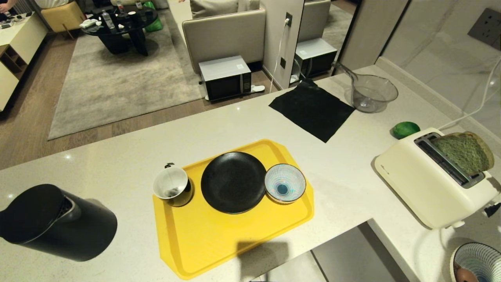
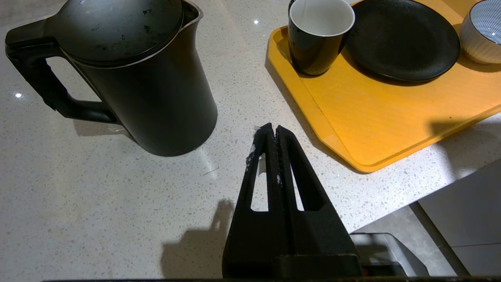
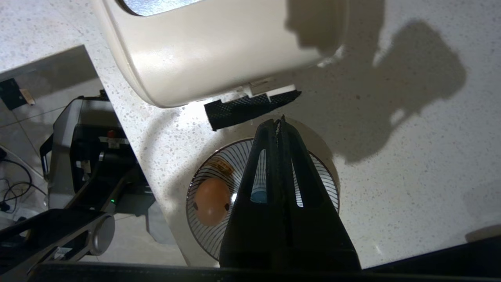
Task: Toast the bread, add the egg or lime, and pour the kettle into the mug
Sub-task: Use a bread toaster
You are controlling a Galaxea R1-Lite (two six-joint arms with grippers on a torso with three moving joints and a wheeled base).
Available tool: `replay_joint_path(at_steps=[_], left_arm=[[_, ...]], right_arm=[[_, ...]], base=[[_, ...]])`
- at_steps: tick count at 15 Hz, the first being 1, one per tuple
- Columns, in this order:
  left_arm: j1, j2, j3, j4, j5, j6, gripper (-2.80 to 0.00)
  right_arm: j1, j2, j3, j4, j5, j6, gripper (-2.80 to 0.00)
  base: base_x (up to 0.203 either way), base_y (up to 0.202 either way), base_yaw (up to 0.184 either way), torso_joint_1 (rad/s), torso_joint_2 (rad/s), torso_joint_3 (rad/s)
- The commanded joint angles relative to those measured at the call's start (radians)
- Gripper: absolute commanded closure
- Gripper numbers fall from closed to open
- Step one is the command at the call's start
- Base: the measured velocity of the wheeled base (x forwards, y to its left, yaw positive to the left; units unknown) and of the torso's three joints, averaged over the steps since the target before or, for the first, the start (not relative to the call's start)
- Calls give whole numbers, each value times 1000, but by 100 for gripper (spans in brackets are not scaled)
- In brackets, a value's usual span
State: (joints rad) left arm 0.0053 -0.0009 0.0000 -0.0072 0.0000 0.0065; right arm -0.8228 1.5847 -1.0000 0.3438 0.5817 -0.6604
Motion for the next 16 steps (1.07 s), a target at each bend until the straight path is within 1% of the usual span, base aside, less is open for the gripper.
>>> replay_joint_path(at_steps=[1,6,11,13,16], left_arm=[[1,-1,0,0,0,1,0],[1,-1,0,0,0,0,0],[1,-1,0,0,0,0,0],[1,-1,0,0,0,0,0],[1,-1,0,0,1,0,0]], right_arm=[[19,8,2,3,5,-5,0],[67,10,21,3,4,-5,0],[71,35,32,1,1,-25,0],[73,50,27,0,-17,-27,0],[79,79,16,-3,-20,-27,0]], base=[[0,0,0,0,0,0],[0,0,0,0,0,0],[0,0,0,0,0,0],[0,0,0,0,0,0],[0,0,0,0,0,0]])
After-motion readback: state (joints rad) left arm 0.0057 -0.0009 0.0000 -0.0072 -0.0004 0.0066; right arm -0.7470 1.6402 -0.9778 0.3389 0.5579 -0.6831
